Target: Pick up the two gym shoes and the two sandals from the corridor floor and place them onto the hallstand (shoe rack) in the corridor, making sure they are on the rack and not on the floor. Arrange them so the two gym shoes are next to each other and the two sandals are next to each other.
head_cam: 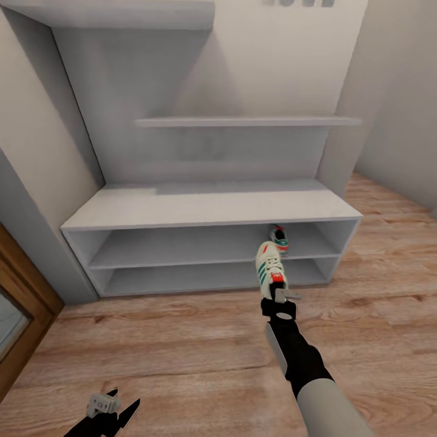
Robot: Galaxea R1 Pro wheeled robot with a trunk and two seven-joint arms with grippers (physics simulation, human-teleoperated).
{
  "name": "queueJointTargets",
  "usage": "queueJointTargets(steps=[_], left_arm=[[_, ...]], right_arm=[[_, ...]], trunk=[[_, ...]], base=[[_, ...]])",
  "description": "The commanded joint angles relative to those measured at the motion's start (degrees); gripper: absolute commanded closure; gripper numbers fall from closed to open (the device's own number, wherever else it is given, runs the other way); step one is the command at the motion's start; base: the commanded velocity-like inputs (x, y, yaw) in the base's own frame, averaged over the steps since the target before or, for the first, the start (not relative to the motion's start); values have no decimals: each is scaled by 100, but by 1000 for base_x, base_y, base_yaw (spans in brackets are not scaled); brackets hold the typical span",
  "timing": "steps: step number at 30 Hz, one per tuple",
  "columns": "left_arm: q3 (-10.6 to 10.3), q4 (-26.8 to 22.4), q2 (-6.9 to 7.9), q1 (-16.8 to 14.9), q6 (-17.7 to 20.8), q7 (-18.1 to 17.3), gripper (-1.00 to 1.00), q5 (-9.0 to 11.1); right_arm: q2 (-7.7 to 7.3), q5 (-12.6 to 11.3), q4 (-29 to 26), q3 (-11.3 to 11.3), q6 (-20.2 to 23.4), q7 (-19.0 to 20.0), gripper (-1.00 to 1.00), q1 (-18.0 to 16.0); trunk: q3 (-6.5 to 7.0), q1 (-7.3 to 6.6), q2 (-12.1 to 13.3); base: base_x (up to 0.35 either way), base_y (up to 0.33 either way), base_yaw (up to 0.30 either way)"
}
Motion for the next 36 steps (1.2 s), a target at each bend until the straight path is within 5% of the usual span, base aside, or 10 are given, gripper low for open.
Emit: queueJointTargets(steps=[1,36], left_arm=[[8,9,0,-4,1,-37,-100,33],[8,9,0,-1,1,-38,-100,33]], right_arm=[[4,26,7,-5,41,-5,100,-2],[4,32,578,-138,30,-5,100,-2]], trunk=[[-5,2,-2],[-5,2,-2]], base=[[307,194,0],[102,26,0]])
